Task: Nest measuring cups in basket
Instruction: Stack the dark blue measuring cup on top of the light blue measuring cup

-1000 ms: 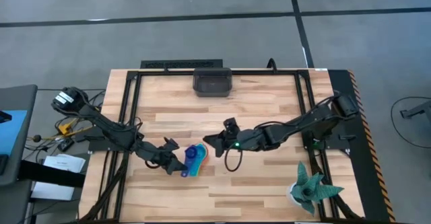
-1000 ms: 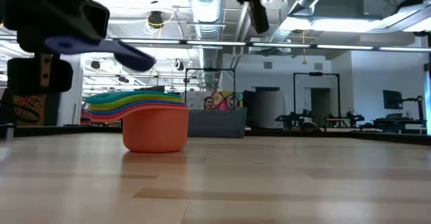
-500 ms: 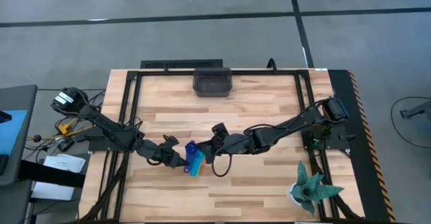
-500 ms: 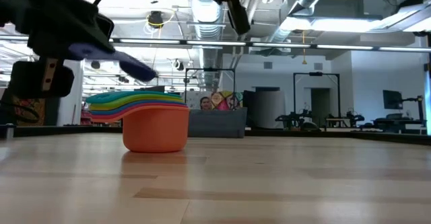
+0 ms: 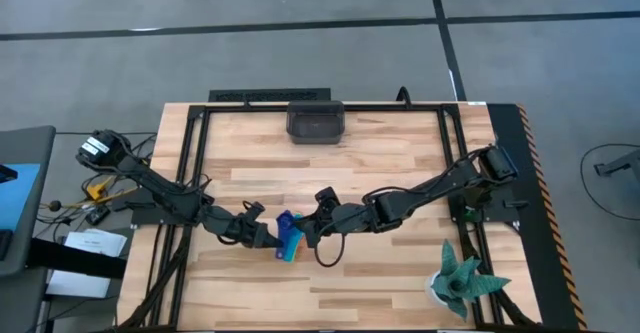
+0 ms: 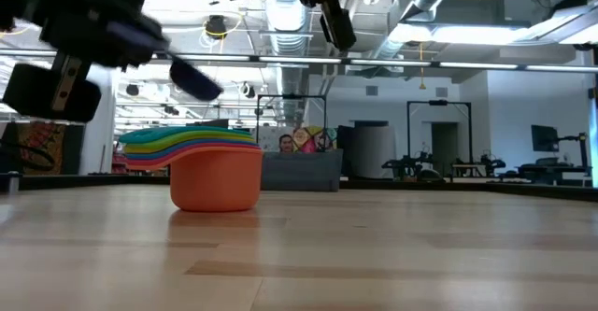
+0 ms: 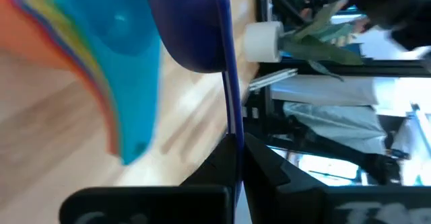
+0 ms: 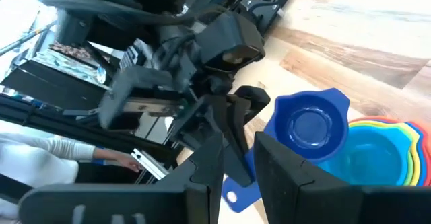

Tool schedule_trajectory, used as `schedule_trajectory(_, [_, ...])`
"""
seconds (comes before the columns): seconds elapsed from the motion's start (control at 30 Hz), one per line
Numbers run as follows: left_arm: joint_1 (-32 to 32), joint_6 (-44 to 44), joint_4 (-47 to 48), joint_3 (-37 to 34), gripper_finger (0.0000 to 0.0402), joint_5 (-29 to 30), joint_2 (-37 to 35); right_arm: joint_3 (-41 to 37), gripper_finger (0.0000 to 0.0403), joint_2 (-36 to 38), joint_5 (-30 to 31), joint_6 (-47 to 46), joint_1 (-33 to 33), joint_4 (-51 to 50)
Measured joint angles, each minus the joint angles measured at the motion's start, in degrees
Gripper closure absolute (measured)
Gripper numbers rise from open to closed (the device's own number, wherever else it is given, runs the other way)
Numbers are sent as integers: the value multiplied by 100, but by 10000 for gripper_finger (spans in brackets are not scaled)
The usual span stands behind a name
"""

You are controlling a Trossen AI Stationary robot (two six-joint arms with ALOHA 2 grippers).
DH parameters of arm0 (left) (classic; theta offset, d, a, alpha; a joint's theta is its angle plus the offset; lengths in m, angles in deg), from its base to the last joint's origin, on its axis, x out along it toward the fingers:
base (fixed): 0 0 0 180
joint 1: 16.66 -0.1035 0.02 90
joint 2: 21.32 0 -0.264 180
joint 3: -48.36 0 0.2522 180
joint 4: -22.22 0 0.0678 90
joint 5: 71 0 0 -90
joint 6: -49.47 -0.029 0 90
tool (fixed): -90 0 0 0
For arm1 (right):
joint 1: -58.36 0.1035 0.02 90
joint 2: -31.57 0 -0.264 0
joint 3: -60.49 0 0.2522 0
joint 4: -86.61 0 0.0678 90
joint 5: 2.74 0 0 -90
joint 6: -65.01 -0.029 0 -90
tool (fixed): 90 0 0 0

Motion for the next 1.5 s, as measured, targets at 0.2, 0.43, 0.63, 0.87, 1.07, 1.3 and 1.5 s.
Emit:
schedule_trajectory(0.2, [-53, 75, 166, 167, 401, -190, 0, 0, 296, 0, 2, -17, 44, -3])
schedule_trajectory(0.43, [-195, 132, 360, 160, 401, -265, 98, 0, 296, 0, 25, -28, 87, 6])
schedule_trajectory(0.63, [10, 144, -405, 171, 401, -86, 633, 0, 296, 4, 222, -102, 333, 4])
schedule_trajectory(0.87, [-9, -131, -907, 167, 401, -127, 1213, -2, 296, 7, 357, -52, 437, -286])
schedule_trajectory(1.07, [-184, -198, -933, 165, 401, -595, 1298, -2, 296, 7, 291, -65, 398, -266])
schedule_trajectory(1.3, [-417, -131, -898, 165, 401, -857, 1298, -2, 296, 7, 274, -65, 405, -260])
schedule_trajectory(1.5, [-437, -63, -884, 165, 401, -880, 1298, -2, 296, 7, 280, -65, 419, -260])
